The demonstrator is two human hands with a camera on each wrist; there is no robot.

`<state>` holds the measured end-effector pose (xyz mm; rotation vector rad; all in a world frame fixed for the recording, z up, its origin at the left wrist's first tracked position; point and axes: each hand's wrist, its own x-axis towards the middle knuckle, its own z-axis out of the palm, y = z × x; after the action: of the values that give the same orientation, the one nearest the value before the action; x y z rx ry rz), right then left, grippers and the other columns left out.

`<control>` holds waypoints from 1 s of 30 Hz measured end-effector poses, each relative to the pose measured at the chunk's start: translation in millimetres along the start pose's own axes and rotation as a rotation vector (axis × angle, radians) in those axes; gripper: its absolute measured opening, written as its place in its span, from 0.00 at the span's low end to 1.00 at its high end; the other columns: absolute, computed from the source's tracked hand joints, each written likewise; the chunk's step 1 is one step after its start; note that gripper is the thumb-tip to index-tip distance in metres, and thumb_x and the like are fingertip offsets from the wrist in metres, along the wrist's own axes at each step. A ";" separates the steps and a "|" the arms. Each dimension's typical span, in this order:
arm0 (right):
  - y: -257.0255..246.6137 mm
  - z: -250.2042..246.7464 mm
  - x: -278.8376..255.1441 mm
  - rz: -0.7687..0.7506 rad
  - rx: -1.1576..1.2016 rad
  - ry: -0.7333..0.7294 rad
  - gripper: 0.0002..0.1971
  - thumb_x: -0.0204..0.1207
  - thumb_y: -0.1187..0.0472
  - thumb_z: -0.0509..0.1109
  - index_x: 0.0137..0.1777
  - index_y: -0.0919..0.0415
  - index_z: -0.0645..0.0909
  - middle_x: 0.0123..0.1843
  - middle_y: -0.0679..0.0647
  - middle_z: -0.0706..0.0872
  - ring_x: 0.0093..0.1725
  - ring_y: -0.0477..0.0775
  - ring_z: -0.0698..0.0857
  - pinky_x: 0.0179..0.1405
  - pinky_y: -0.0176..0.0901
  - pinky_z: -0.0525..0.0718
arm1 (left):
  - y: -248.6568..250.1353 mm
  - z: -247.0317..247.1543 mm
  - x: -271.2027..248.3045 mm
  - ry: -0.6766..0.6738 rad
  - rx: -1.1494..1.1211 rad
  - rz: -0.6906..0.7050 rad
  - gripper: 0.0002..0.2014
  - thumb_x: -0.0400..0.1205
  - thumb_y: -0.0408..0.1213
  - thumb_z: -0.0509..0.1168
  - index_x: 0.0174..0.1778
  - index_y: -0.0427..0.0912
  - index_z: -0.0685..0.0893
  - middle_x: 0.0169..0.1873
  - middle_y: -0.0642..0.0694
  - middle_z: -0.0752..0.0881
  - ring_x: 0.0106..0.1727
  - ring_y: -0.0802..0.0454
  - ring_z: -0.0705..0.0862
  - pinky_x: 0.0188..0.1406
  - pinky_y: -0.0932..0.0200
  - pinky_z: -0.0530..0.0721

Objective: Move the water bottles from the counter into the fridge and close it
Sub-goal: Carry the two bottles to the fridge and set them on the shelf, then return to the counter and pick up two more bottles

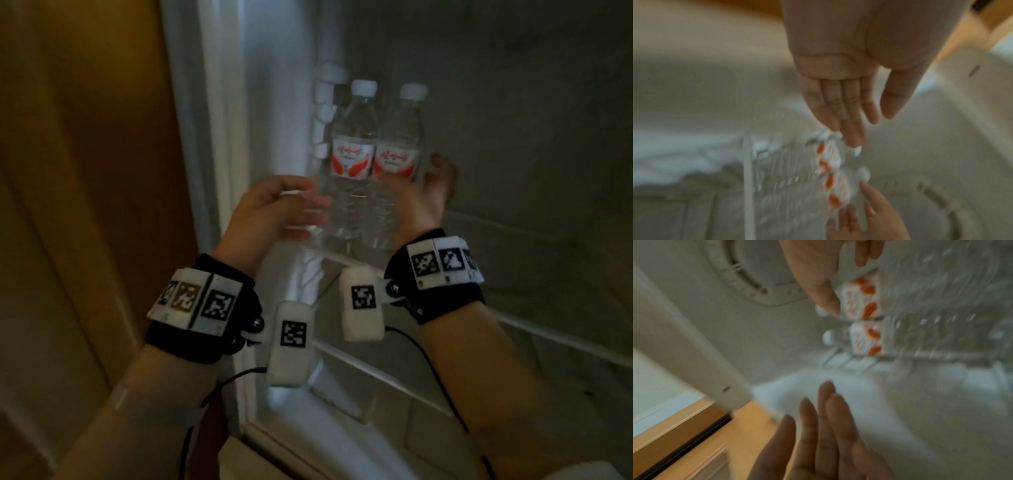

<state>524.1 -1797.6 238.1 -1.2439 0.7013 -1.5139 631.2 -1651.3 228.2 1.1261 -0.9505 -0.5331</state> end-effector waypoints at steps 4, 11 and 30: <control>-34.1 56.2 -110.8 -0.211 0.326 -0.208 0.12 0.63 0.71 0.70 0.38 0.54 0.73 0.35 0.54 0.76 0.34 0.50 0.76 0.33 0.33 0.77 | 38.5 -76.1 -78.8 0.133 -0.045 0.127 0.06 0.79 0.36 0.61 0.41 0.48 0.82 0.32 0.52 0.92 0.31 0.60 0.88 0.31 0.66 0.81; -90.8 174.4 -417.0 0.003 0.683 -1.063 0.12 0.70 0.72 0.68 0.33 0.60 0.69 0.22 0.50 0.74 0.19 0.45 0.73 0.25 0.35 0.77 | 139.5 -253.4 -329.4 0.716 0.194 0.255 0.08 0.80 0.35 0.59 0.41 0.48 0.83 0.27 0.52 0.91 0.26 0.61 0.85 0.27 0.70 0.79; -295.1 82.4 -1197.4 0.520 0.910 -2.383 0.09 0.72 0.61 0.68 0.31 0.55 0.76 0.28 0.52 0.80 0.27 0.37 0.78 0.32 0.25 0.75 | 327.6 -305.8 -1057.3 2.106 0.768 0.232 0.07 0.75 0.35 0.60 0.36 0.47 0.83 0.24 0.52 0.89 0.25 0.59 0.82 0.26 0.69 0.76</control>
<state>450.9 -571.4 101.4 -1.0406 -1.0773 0.6443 312.4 -554.3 110.7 1.4279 0.6988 1.2470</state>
